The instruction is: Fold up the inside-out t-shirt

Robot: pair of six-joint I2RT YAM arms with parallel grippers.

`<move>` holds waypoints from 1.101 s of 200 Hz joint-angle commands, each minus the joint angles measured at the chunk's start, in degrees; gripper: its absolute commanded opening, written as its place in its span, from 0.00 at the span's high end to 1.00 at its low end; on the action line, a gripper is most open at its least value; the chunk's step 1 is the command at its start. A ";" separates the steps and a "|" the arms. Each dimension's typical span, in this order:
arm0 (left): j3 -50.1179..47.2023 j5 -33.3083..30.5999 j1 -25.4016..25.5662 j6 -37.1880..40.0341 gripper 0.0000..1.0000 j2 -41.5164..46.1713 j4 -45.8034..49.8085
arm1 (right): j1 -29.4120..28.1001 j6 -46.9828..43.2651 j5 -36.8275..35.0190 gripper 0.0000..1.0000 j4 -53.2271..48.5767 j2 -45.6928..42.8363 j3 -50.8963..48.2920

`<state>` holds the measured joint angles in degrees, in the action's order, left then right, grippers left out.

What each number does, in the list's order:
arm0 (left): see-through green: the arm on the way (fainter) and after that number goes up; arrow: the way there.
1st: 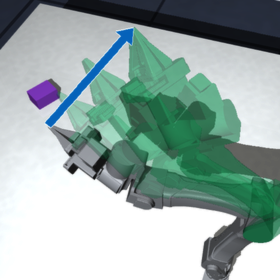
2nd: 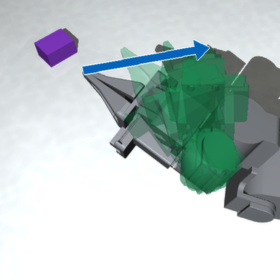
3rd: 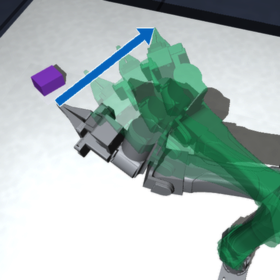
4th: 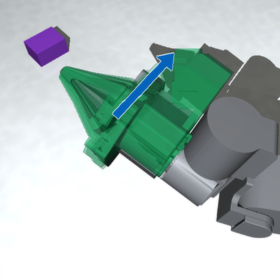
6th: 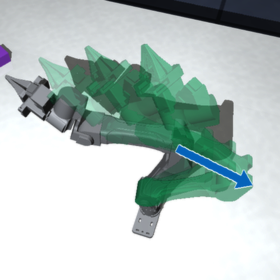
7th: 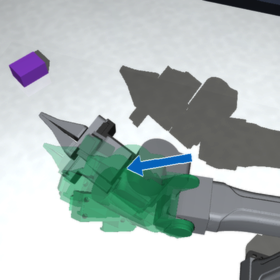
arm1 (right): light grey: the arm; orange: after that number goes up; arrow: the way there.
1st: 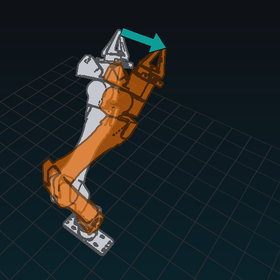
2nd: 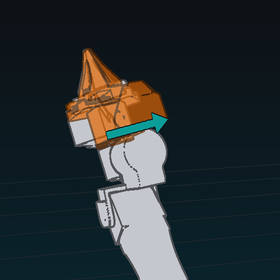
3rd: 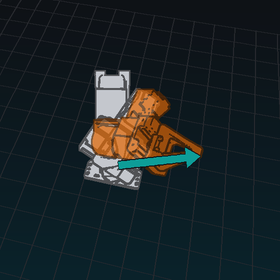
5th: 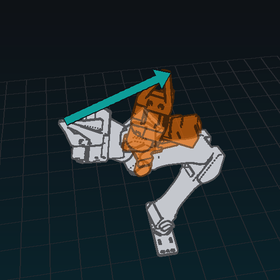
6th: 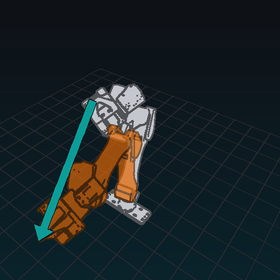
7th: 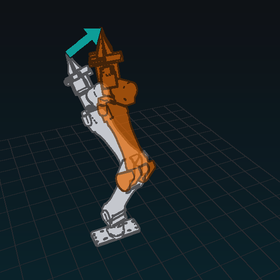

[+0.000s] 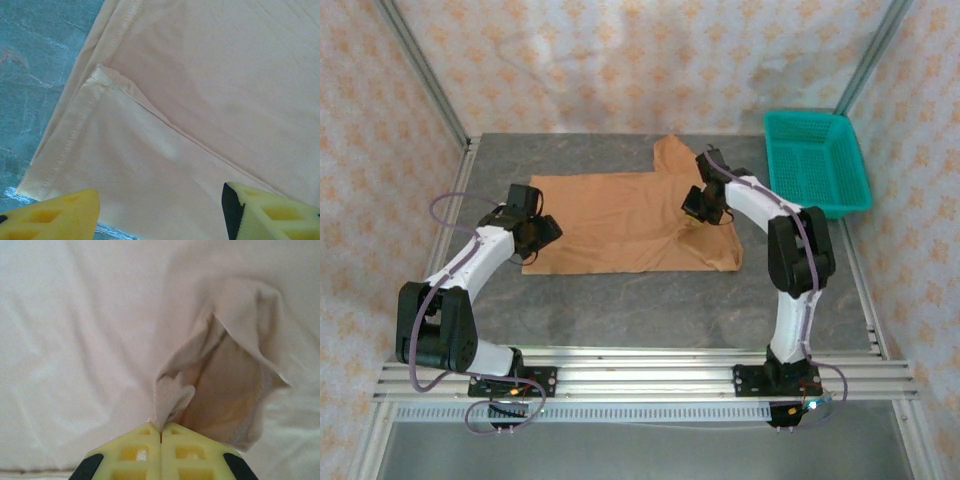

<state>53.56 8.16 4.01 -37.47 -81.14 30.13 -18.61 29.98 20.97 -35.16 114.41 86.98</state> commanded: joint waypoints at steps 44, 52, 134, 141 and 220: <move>0.94 -0.37 -0.32 1.06 0.33 -2.72 -0.19 | -1.17 -10.83 -0.59 0.82 -8.67 11.42 17.40; 1.06 -0.11 -0.34 1.00 0.33 -3.22 -0.54 | -1.36 -11.90 -0.49 0.73 -9.16 10.77 18.24; -5.22 2.75 -3.10 2.15 0.34 -3.50 -3.61 | -1.33 -7.78 -0.63 0.39 2.94 -11.00 -10.58; -5.62 3.39 -3.56 2.06 0.34 -3.64 -4.22 | -1.31 -7.28 -0.13 0.38 4.94 -11.84 -13.12; -9.23 6.45 -8.40 2.83 0.35 -4.14 -5.66 | -1.09 -6.06 0.15 0.31 10.12 -2.56 -10.57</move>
<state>45.39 14.37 -3.44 -35.97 -85.82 24.82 -19.94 23.00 22.09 -27.27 108.60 72.79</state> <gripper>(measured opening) 0.650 0.692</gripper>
